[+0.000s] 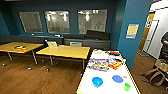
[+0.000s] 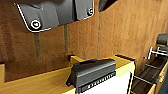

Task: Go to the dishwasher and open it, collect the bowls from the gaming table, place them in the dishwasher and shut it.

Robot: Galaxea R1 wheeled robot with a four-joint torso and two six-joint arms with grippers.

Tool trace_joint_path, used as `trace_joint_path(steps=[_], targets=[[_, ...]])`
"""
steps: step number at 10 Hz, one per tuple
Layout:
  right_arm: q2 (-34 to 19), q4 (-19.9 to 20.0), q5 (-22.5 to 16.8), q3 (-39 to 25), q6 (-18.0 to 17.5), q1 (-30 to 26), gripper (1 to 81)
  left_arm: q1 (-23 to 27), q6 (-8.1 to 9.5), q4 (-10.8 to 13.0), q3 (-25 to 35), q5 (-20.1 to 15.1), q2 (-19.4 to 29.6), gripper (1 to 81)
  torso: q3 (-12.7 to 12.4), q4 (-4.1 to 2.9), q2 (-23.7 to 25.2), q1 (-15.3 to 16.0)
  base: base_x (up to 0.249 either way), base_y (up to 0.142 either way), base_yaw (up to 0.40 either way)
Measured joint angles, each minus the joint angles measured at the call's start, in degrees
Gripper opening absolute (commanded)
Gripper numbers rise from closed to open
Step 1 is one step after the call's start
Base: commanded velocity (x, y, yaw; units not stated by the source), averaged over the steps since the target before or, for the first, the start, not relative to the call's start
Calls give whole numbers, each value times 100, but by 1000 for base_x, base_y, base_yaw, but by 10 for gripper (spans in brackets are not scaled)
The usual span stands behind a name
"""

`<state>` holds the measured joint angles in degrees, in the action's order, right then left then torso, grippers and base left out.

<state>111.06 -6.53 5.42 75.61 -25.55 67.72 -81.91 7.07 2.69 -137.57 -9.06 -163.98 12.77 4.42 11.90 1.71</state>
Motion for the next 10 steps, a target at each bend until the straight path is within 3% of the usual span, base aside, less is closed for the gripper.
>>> trace_joint_path(steps=[2,5,10], targets=[[-194,-5,-179,-155,-118,-289,811,2,0,-2,-413,9,-185,811,64,0,0,-2,0,0,0],[-254,-7,-580,-278,-330,-808,811,68,0,-9,-989,11,-555,811,391,0,0,0,0,0,0],[-293,-11,-1015,-196,-763,-1342,811,99,-2,-11,-997,57,-573,811,903,0,-9,9,0,0,0]])
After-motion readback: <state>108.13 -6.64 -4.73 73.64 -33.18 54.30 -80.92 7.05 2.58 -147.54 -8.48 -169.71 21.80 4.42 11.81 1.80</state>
